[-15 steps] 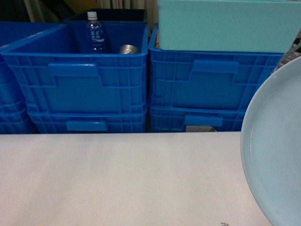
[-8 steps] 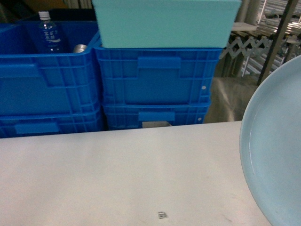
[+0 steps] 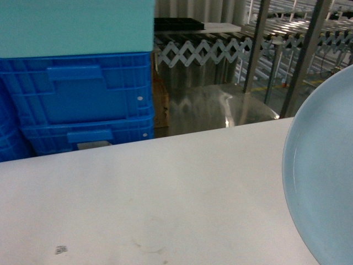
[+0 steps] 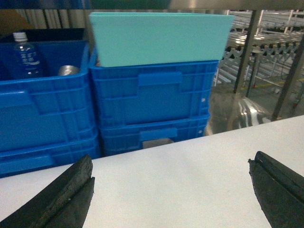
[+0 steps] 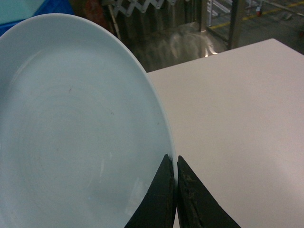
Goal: Place blue tray on left shelf second layer neatly
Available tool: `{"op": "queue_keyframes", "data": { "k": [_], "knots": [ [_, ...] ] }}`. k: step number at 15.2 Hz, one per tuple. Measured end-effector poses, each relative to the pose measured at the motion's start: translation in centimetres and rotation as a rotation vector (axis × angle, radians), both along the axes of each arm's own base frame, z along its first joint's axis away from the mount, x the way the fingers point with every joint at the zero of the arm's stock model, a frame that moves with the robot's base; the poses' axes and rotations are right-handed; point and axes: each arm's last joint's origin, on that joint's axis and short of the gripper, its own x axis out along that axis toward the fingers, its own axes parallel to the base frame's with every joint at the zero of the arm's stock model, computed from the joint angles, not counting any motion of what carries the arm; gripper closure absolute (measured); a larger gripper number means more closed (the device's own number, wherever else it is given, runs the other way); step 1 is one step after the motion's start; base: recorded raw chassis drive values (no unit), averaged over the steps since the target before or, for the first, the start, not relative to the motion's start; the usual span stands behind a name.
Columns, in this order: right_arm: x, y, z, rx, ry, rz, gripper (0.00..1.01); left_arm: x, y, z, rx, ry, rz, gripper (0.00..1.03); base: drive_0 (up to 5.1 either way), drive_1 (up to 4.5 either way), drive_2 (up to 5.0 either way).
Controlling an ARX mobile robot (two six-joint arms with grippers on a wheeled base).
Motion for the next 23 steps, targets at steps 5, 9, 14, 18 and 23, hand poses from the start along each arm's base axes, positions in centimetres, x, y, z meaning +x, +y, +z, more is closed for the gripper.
{"op": "queue_keyframes", "data": {
  "k": [5,9,14,18,23],
  "knots": [
    [0.00,-0.01,-0.02,-0.001,0.002,-0.003,0.99,0.00,0.00,0.00,0.000,0.000,-0.002,0.05,3.4,-3.98,-4.0],
    [0.00,-0.01,-0.01,-0.001,0.001,-0.003,0.99,0.00,-0.01,0.02,0.000,-0.002,-0.002,0.05,3.4,-3.97,-4.0],
    [0.00,-0.01,0.00,-0.001,0.000,-0.003,0.99,0.00,0.00,-0.02,0.000,0.002,-0.001,0.05,3.5,-3.88,-3.9],
    [0.00,-0.01,-0.01,-0.001,0.002,-0.003,0.99,0.00,0.00,0.03,0.000,-0.003,-0.001,0.05,3.5,-3.91,-3.9],
    [0.00,-0.02,-0.01,-0.001,0.001,-0.004,0.99,0.00,-0.01,0.03,0.000,-0.003,-0.002,0.05,3.5,-3.98,-4.0]
  ]
}}
